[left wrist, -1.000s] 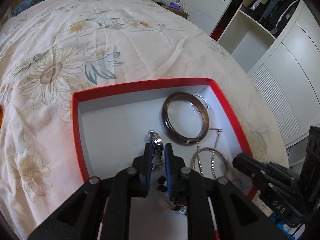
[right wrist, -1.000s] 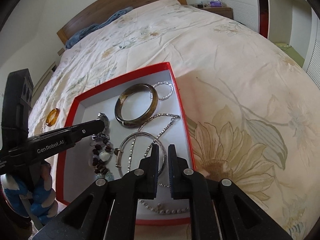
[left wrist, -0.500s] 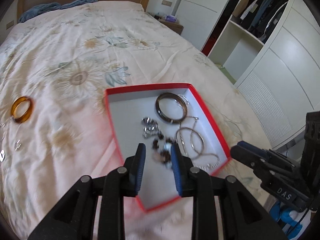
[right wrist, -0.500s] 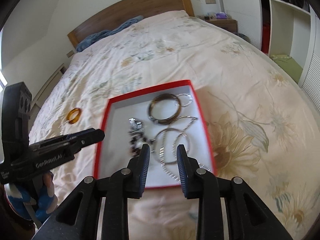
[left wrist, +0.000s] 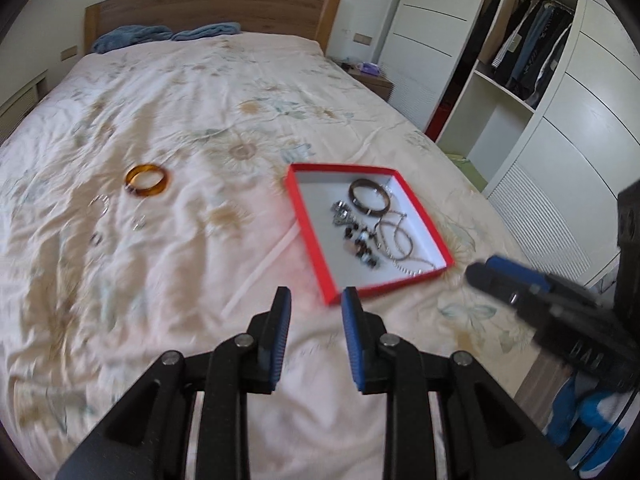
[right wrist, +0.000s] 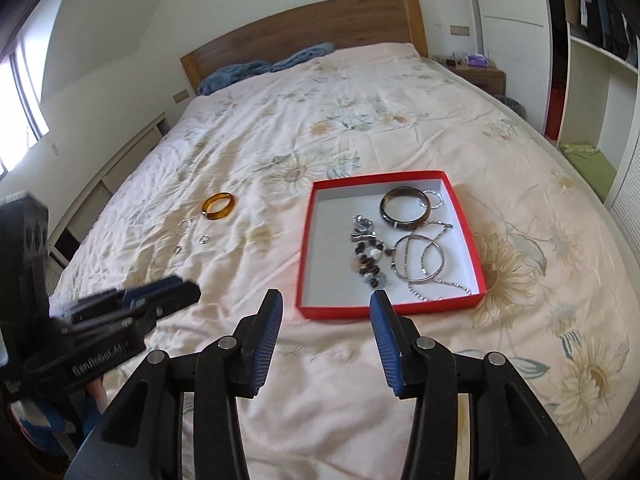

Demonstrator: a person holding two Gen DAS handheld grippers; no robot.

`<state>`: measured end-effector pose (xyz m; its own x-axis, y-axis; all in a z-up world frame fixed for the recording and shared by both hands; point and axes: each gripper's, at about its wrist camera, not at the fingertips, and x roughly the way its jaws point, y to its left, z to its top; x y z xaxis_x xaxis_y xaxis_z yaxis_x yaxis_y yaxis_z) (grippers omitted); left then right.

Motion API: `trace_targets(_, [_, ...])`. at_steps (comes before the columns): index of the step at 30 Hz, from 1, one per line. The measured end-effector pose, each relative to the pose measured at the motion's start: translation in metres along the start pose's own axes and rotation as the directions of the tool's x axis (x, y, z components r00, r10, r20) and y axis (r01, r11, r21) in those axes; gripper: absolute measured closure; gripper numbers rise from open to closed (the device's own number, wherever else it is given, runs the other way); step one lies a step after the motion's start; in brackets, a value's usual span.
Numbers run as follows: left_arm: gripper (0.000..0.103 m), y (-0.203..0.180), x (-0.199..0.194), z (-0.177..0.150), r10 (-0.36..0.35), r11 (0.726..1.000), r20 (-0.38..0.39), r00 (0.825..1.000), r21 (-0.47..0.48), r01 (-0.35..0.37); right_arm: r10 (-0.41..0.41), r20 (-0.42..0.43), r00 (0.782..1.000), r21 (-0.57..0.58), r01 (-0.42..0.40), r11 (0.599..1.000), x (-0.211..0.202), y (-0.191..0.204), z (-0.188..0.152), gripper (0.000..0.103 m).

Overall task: Organize jewelry
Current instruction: 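Withdraw both tools from the box back toward the remaining rings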

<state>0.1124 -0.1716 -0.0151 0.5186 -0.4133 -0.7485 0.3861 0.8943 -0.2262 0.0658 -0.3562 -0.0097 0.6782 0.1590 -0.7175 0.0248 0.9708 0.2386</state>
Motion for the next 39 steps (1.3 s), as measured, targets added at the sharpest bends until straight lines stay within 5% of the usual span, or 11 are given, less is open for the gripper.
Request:
trace_targets(8, [0.078, 0.031, -0.045, -0.035, 0.059, 0.998, 0.04, 0.997, -0.036, -0.058, 0.025, 0.051, 0.998, -0.047, -0.023, 0.999, -0.034, 0.034, -0.008, 0.058])
trace_targets(20, [0.078, 0.102, -0.124, -0.071, 0.208, 0.967, 0.125, 0.97, -0.178, -0.184, 0.099, 0.07, 0.993, -0.14, -0.089, 0.986, -0.061, 0.102, -0.024, 0.058])
trace_targets(31, [0.078, 0.09, -0.172, -0.085, 0.293, 0.945, 0.162, 0.942, -0.196, -0.26, 0.126, 0.088, 0.988, -0.222, -0.103, 0.97, -0.094, 0.139, -0.043, 0.058])
trace_targets(39, [0.07, 0.083, -0.174, -0.077, 0.324, 0.941, 0.174, 0.93, -0.158, -0.298, 0.146, 0.076, 0.986, -0.232, -0.125, 0.965, -0.078, 0.149, -0.039, 0.057])
